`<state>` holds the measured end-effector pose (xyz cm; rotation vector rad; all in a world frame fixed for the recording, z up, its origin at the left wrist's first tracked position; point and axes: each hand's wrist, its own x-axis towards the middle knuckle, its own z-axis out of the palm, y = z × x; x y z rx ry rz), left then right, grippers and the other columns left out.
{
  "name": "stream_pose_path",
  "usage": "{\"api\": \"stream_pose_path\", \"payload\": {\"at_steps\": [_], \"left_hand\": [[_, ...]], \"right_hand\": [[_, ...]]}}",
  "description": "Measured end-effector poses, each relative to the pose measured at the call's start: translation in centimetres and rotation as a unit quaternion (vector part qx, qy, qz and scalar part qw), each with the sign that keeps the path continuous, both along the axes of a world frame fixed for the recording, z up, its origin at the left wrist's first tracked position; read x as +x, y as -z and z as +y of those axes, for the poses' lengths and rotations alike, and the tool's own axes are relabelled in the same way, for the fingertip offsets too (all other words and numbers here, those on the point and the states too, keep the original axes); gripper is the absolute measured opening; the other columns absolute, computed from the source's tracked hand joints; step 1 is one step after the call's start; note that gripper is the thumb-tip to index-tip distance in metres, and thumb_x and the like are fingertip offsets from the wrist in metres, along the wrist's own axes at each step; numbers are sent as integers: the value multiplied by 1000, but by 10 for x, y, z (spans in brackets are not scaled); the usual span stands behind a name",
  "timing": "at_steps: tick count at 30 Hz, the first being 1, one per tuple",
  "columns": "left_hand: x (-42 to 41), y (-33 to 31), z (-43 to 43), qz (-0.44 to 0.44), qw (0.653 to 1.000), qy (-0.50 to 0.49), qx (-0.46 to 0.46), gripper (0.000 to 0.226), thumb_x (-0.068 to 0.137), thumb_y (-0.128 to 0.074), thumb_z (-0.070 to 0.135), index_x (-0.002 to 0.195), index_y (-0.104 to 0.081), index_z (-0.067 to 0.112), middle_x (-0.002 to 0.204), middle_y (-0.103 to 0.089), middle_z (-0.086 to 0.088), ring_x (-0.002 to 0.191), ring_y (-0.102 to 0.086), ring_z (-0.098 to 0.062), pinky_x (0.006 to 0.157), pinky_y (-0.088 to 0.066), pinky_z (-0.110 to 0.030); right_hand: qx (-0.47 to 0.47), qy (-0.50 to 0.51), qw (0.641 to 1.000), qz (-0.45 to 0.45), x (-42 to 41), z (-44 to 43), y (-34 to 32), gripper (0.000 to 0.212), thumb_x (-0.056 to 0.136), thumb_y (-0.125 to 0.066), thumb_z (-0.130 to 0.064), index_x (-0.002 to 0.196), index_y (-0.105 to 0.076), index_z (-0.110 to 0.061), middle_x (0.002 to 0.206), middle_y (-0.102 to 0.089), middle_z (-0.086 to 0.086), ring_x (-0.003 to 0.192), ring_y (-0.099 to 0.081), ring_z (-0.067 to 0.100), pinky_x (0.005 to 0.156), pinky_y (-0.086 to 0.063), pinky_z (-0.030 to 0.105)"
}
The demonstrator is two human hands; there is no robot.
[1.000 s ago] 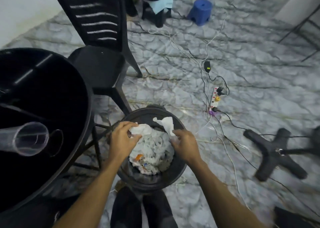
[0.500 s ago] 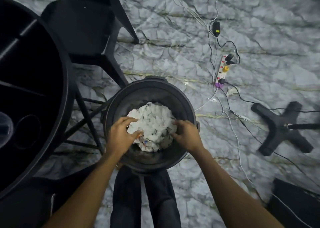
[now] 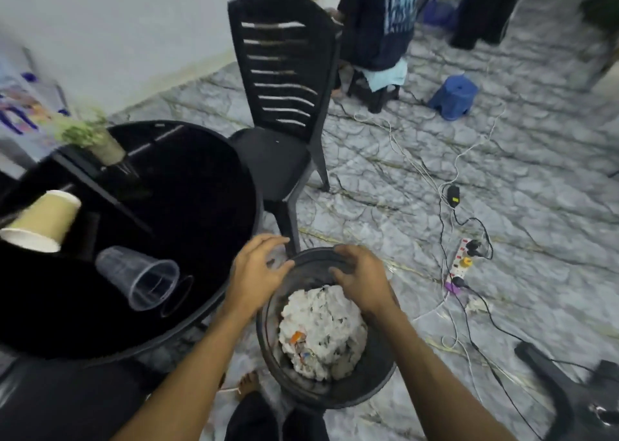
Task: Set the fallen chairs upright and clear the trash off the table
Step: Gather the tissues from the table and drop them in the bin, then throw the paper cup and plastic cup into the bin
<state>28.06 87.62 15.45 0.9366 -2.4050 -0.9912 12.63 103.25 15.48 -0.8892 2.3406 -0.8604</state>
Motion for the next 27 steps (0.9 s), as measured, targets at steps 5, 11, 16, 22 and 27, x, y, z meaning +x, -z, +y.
{"api": "stream_pose_path", "payload": {"at_steps": [5,11,16,22,27], "left_hand": [[54,-64,-42,60,992,-83,-71,37,77,-80,26,113,-71,20,116,-66,4,109,-63,-15,97,-51,-33],[160,-92,-95,58,970,-216,-92,37,79,-78,29,115,-68,25,119,-64,6,112,-61,-13,97,-51,-34],[230,-94,-134,22,945,-309,-105,40,76,-80,29,114,-69,23,119,-65,3,111,-60,-19,95,-49,-33],[273,-72,-197,-8,939,-333,-84,48,75,-79,32,120,-64,26,126,-60,3,118,-54,-20,98,-44,-34],[279,-47,-253,-30,949,-308,-62,61,75,-78,39,131,-58,27,135,-52,5,125,-48,-19,104,-43,-37]], "right_hand": [[-55,-75,995,33,34,-72,-50,38,84,-72,-29,120,-63,-19,118,-64,2,104,-60,18,87,-47,28],[-100,-188,977,33,104,-155,-73,39,84,-71,-36,120,-62,-24,117,-63,-2,97,-57,11,87,-47,25],[-81,-257,962,34,164,-209,-74,47,83,-69,-43,123,-60,-22,120,-61,0,111,-57,18,92,-50,35],[-5,-282,959,35,225,-258,-51,68,77,-65,-60,134,-49,-26,133,-53,-1,126,-47,19,98,-48,41],[80,-277,957,4,268,-287,-21,86,69,-65,-70,140,-35,-31,145,-39,-3,132,-41,23,98,-47,48]]}}
